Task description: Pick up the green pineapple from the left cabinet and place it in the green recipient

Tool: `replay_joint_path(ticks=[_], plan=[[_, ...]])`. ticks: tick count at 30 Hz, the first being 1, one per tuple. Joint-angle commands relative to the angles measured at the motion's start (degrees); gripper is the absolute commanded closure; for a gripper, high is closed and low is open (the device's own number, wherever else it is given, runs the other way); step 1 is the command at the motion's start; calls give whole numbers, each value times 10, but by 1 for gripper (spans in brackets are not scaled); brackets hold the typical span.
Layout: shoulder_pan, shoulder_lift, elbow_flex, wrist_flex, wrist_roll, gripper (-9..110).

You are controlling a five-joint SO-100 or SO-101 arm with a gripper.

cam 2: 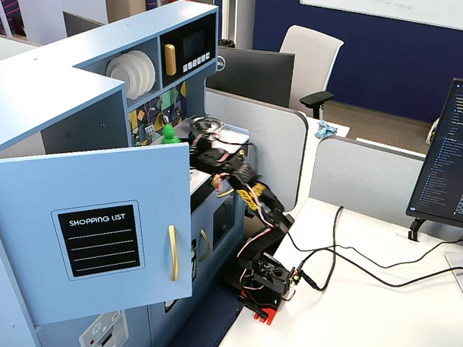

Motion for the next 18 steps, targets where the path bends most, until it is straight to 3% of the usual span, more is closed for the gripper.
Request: replay_joint_path(ticks=[1,11,14,18], plan=[[16,-104,-88,-57,-17,101],[1,-334,-275,-88,-51,101],[2,-348,-272,-91,-53,85],[-1,-341,-250,-96,-59,79]])
